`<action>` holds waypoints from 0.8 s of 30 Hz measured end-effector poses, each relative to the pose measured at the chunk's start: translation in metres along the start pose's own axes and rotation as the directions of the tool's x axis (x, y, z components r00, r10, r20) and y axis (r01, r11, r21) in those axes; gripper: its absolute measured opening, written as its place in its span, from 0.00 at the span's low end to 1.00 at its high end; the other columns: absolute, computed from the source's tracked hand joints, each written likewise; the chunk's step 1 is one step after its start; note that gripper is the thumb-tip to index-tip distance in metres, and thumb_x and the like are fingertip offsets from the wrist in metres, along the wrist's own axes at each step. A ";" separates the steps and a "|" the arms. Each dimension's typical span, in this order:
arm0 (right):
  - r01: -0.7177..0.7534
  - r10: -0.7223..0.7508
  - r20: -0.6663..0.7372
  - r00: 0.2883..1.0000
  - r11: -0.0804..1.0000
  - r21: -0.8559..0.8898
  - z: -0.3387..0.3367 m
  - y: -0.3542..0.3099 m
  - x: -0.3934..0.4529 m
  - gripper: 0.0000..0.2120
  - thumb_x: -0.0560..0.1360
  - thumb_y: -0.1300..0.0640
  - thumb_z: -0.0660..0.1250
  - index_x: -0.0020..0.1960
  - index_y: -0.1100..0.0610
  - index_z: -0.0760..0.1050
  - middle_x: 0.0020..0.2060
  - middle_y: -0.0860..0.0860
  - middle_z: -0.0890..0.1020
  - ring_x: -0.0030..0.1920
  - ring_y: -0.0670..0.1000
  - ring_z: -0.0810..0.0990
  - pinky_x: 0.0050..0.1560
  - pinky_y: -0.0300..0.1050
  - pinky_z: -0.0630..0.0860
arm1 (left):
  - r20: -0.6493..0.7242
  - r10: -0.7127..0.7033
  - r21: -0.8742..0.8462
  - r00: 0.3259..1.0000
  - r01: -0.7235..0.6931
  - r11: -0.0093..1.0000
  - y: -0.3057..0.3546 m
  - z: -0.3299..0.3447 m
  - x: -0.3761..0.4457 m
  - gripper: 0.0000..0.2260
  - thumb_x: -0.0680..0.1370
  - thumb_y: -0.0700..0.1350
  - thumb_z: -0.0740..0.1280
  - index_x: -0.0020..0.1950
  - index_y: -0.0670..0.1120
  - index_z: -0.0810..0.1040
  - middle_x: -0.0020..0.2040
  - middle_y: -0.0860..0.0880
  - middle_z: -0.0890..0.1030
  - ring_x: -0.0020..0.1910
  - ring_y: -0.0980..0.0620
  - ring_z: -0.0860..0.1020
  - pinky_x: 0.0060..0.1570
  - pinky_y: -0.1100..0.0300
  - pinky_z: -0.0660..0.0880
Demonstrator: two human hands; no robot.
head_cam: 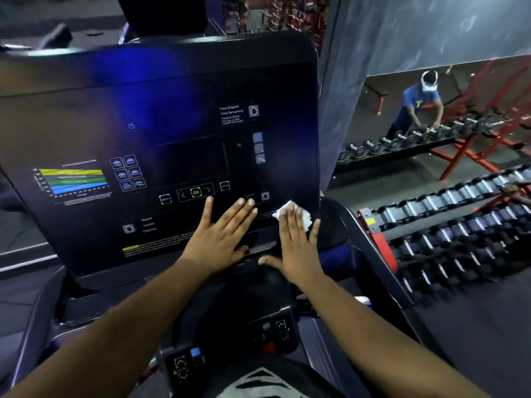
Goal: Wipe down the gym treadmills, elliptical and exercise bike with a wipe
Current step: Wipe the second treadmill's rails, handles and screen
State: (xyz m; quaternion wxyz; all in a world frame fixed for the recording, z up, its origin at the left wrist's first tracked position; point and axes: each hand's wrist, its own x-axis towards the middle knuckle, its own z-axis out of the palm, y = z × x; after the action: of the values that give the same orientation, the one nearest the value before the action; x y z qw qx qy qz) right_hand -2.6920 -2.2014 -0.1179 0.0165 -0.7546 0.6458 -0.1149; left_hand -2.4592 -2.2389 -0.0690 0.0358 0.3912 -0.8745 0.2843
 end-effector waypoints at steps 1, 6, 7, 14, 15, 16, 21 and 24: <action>0.046 -0.046 -0.014 0.999 0.998 -0.043 0.004 0.010 -0.001 0.57 0.69 0.19 0.45 0.82 0.58 0.34 0.81 0.55 0.36 0.82 0.56 0.39 0.73 0.78 0.45 | 0.001 -0.009 0.012 1.000 0.009 1.000 0.002 0.000 0.004 0.40 0.80 0.64 0.60 0.84 0.45 0.51 0.84 0.45 0.46 0.83 0.48 0.47 0.74 0.27 0.38; 0.060 -0.074 -0.150 0.986 0.994 -0.091 -0.034 0.045 0.045 0.54 0.71 0.20 0.41 0.82 0.56 0.34 0.82 0.54 0.37 0.82 0.56 0.40 0.72 0.80 0.44 | -0.001 -0.070 0.012 0.998 0.070 0.997 0.013 0.002 0.012 0.41 0.78 0.64 0.62 0.84 0.45 0.53 0.84 0.45 0.49 0.83 0.47 0.49 0.72 0.23 0.39; 0.054 -0.071 -0.200 0.977 0.995 -0.090 -0.049 0.043 0.061 0.54 0.71 0.20 0.42 0.81 0.57 0.34 0.81 0.54 0.37 0.81 0.56 0.38 0.72 0.79 0.42 | -0.005 -0.080 0.010 0.997 0.080 0.997 0.014 0.002 0.013 0.41 0.78 0.64 0.63 0.84 0.45 0.54 0.84 0.45 0.50 0.83 0.47 0.50 0.71 0.23 0.40; 0.096 -0.122 -0.275 0.954 0.989 -0.109 -0.079 0.022 0.090 0.54 0.73 0.22 0.47 0.82 0.59 0.39 0.81 0.57 0.40 0.82 0.58 0.40 0.75 0.76 0.42 | 0.020 -0.102 0.029 0.995 0.102 0.994 0.009 -0.016 0.037 0.42 0.77 0.71 0.59 0.84 0.50 0.51 0.84 0.46 0.46 0.83 0.48 0.47 0.72 0.25 0.37; 0.110 -0.136 -0.262 0.955 0.988 -0.109 -0.066 0.026 0.078 0.54 0.72 0.21 0.47 0.82 0.59 0.39 0.82 0.57 0.42 0.82 0.58 0.41 0.74 0.77 0.45 | 0.021 -0.115 0.031 0.993 0.114 0.993 0.007 -0.018 0.039 0.43 0.77 0.72 0.58 0.84 0.51 0.51 0.84 0.46 0.45 0.83 0.48 0.47 0.72 0.25 0.38; 0.125 -0.152 -0.247 0.957 0.985 -0.122 -0.052 0.032 0.065 0.54 0.72 0.21 0.47 0.82 0.58 0.39 0.82 0.57 0.43 0.82 0.58 0.43 0.73 0.77 0.48 | 0.025 -0.131 0.033 0.991 0.130 0.991 0.006 -0.020 0.040 0.44 0.76 0.73 0.58 0.84 0.52 0.50 0.84 0.46 0.45 0.83 0.48 0.46 0.72 0.25 0.38; 0.166 -0.215 -0.251 0.944 0.965 -0.204 -0.046 0.057 0.062 0.50 0.74 0.23 0.43 0.82 0.56 0.38 0.82 0.54 0.39 0.82 0.55 0.43 0.72 0.79 0.49 | 0.067 -0.179 0.031 0.982 0.177 0.984 0.009 -0.025 0.044 0.48 0.75 0.75 0.58 0.84 0.48 0.46 0.84 0.46 0.41 0.83 0.48 0.42 0.72 0.24 0.38; 0.114 -0.172 -0.360 0.917 0.978 -0.175 -0.079 0.047 0.092 0.43 0.80 0.30 0.45 0.82 0.56 0.37 0.81 0.53 0.40 0.82 0.54 0.43 0.75 0.75 0.40 | 0.105 -0.193 0.029 0.976 0.191 0.981 0.011 -0.027 0.046 0.49 0.74 0.75 0.59 0.84 0.47 0.45 0.84 0.45 0.40 0.83 0.47 0.41 0.71 0.22 0.40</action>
State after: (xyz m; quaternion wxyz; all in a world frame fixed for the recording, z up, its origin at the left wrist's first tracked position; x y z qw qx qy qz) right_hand -2.7406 -2.2895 -0.0355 -0.1721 -0.7632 0.5869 -0.2082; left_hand -2.5032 -2.2492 -0.0386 0.0124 0.4888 -0.8307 0.2661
